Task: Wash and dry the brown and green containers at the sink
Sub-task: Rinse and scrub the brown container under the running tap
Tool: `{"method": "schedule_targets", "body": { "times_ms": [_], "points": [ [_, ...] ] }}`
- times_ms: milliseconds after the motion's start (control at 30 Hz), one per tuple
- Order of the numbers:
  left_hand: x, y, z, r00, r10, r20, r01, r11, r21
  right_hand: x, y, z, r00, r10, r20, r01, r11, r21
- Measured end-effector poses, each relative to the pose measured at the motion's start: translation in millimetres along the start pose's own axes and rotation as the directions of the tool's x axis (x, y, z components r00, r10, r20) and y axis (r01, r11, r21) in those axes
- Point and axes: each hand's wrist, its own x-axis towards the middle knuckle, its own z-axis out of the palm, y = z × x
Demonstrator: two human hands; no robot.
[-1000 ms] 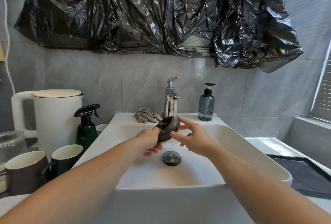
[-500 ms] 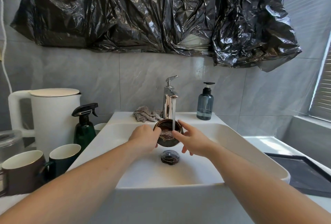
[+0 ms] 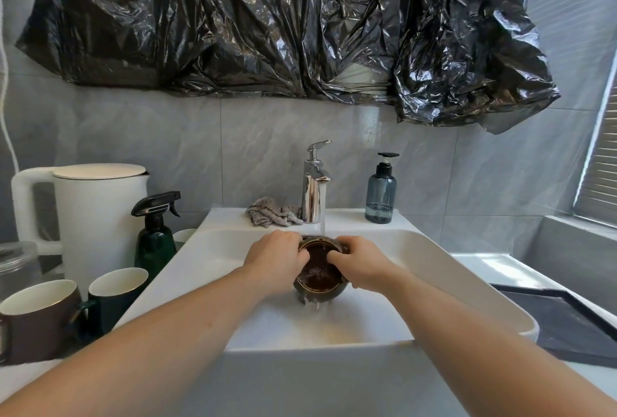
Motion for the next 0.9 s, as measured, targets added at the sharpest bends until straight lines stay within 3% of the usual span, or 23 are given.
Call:
{"method": "schedule_targets", "body": {
  "times_ms": [300,500,667,767,900],
  "points": [
    [1,6,-2,0.995,-0.071,-0.074,0.063,0.992,-0.110,1,1,-1,0.997,0.013,-0.074,-0.014,1.000,-0.010],
    [4,0,3,0.989,-0.135,0.066,0.140,0.986,-0.087,0,0,-3,0.997,0.018,-0.079,-0.010,0.995,0.104],
    [4,2,-3,0.991,-0.102,-0.090,0.104,0.994,0.015,-2,-3,1,1.000,-0.016,0.012,0.015,0.998,0.066],
    [2,5,-6,0.985,-0.073,-0.156,0.087,0.993,0.084,-4,-4,2,0.998,-0.054,-0.018,0.054,0.999,-0.009],
    [1,8,-7,0.977,-0.064,-0.205,0.071,0.997,0.027,-7,-7,1,0.993,-0.090,-0.076,0.091,0.996,0.009]
  ]
}}
